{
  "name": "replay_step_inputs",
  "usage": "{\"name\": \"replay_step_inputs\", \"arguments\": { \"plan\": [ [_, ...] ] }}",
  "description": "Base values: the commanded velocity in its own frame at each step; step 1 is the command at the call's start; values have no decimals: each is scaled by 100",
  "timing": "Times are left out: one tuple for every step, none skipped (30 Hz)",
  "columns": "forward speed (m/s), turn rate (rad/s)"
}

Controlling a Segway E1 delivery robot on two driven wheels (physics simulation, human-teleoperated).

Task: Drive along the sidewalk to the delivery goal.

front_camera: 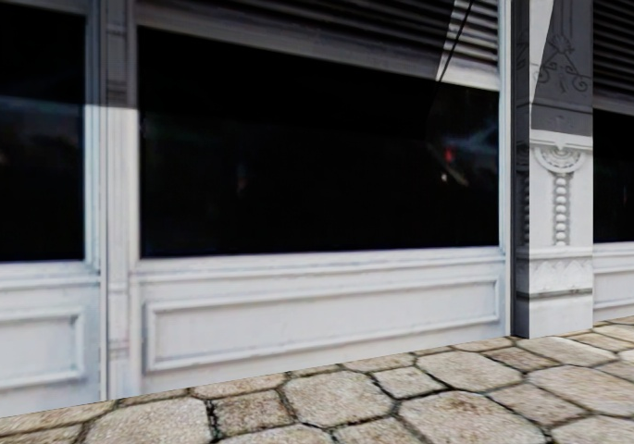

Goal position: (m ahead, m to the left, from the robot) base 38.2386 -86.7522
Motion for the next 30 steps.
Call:
{"name": "replay_step_inputs", "arguments": {
  "plan": [
    [0,0],
    [0,0],
    [0,0],
    [0,0],
    [0,0],
    [0,0],
    [0,0],
    [0,0],
    [0,0],
    [0,0],
    [0,0],
    [0,0],
    [0,0],
    [0,0],
    [0,0],
    [0,0],
    [0,0],
    [0,0],
    [0,0],
    [0,0],
    [0,0],
    [0,0],
    [0,0],
    [0,0],
    [0,0],
    [0,0],
    [0,0],
    [0,0],
    [0,0],
    [0,0]
  ]
}}
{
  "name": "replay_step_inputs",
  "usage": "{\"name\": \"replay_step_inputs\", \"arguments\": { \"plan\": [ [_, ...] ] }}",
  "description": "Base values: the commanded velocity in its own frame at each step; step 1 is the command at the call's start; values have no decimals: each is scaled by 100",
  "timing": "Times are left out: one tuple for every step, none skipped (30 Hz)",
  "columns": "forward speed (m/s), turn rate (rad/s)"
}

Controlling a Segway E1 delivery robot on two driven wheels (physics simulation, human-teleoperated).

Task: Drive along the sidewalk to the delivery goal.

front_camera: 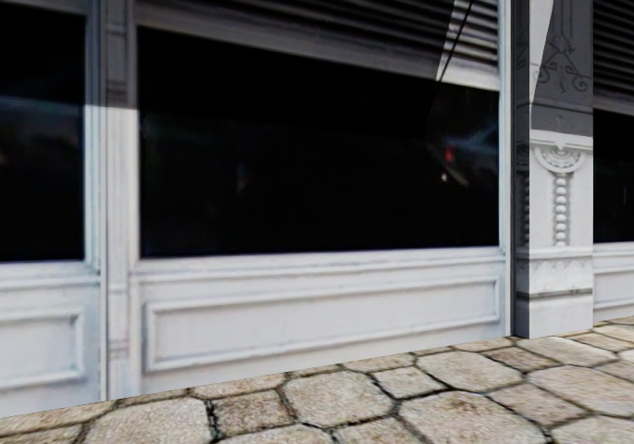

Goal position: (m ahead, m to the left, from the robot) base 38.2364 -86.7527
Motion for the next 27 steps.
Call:
{"name": "replay_step_inputs", "arguments": {
  "plan": [
    [0,-5],
    [0,-5],
    [28,-17],
    [89,-37],
    [119,-49],
    [121,-50],
    [121,-50],
    [122,-50],
    [122,-50],
    [122,-50],
    [122,-50],
    [122,-50],
    [122,-50],
    [123,-53],
    [125,-56],
    [125,-56],
    [126,-60],
    [127,-64],
    [127,-67],
    [127,-79],
    [127,-79],
    [127,-83],
    [128,-84],
    [132,-84],
    [133,-84],
    [133,-84],
    [134,-87]
  ]
}}
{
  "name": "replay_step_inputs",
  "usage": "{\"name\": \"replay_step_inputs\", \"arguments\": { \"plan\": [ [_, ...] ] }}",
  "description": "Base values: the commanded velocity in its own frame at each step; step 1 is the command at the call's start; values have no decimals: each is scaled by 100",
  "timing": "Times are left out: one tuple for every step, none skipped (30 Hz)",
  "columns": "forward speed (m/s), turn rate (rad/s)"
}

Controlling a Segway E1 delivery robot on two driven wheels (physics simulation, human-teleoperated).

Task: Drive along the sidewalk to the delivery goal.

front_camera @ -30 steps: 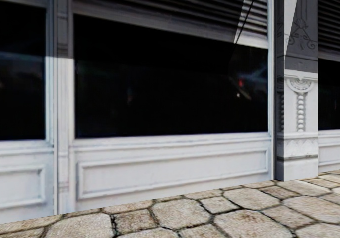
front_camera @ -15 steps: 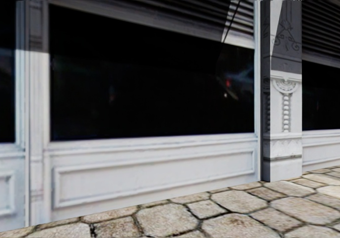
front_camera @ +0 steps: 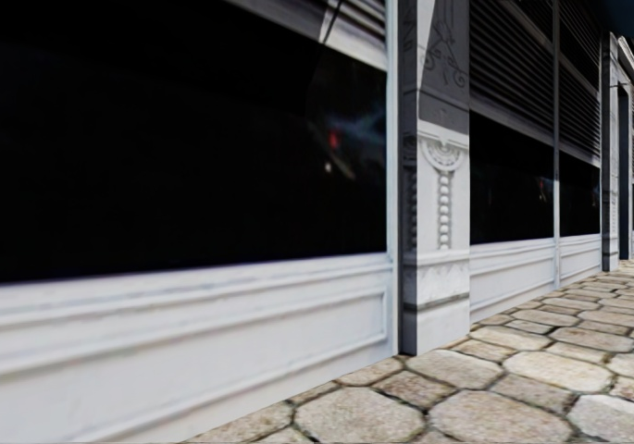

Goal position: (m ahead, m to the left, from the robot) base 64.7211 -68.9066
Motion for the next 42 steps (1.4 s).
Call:
{"name": "replay_step_inputs", "arguments": {
  "plan": [
    [135,-93],
    [135,-100],
    [135,-105],
    [135,-105],
    [135,-106],
    [135,-107],
    [135,-107],
    [135,-107],
    [135,-107],
    [135,-107],
    [135,-107],
    [135,-107],
    [135,-107],
    [135,-107],
    [135,-107],
    [135,-107],
    [135,-107],
    [135,-107],
    [135,-107],
    [135,-107],
    [135,-107],
    [135,-107],
    [135,-107],
    [135,-106],
    [135,-97],
    [135,-78],
    [135,-78],
    [135,0],
    [135,0],
    [135,0],
    [135,0],
    [135,0],
    [135,0],
    [135,0],
    [135,0],
    [135,0],
    [135,0],
    [135,0],
    [135,0],
    [135,0],
    [135,0],
    [135,0]
  ]
}}
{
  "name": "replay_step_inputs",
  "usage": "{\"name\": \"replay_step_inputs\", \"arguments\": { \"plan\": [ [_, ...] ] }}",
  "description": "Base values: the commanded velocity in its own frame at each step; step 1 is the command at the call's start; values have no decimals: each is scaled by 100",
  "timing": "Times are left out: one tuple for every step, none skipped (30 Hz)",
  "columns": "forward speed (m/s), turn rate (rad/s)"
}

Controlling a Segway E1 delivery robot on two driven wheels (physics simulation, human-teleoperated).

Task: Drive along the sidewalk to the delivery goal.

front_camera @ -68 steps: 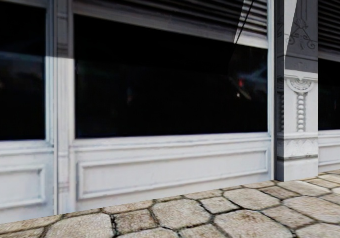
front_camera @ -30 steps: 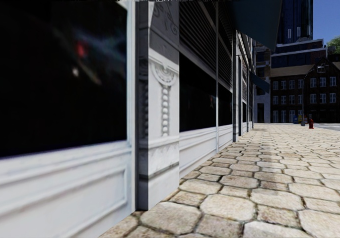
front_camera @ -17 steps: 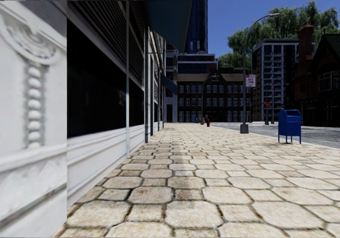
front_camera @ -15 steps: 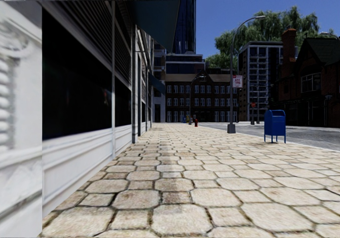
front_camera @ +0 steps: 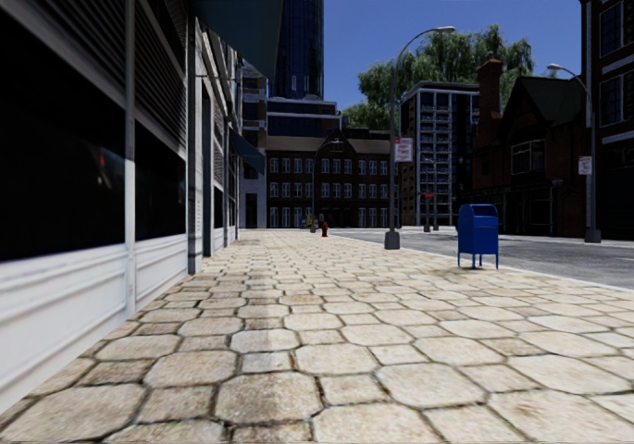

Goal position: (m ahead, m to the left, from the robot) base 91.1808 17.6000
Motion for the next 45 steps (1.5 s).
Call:
{"name": "replay_step_inputs", "arguments": {
  "plan": [
    [200,0],
    [200,0],
    [200,0],
    [200,0],
    [200,0],
    [200,0],
    [200,0],
    [200,0],
    [200,0],
    [200,0],
    [200,0],
    [200,0],
    [200,0],
    [200,0],
    [200,0],
    [200,0],
    [200,2],
    [200,2],
    [200,6],
    [200,10],
    [200,12],
    [200,16],
    [200,16],
    [200,17],
    [200,19],
    [200,19],
    [200,21],
    [200,23],
    [200,24],
    [200,24],
    [200,25],
    [200,25],
    [200,22],
    [200,22],
    [200,0],
    [200,0],
    [200,0],
    [200,0],
    [200,0],
    [200,0],
    [200,0],
    [200,0],
    [200,0],
    [200,0],
    [200,0]
  ]
}}
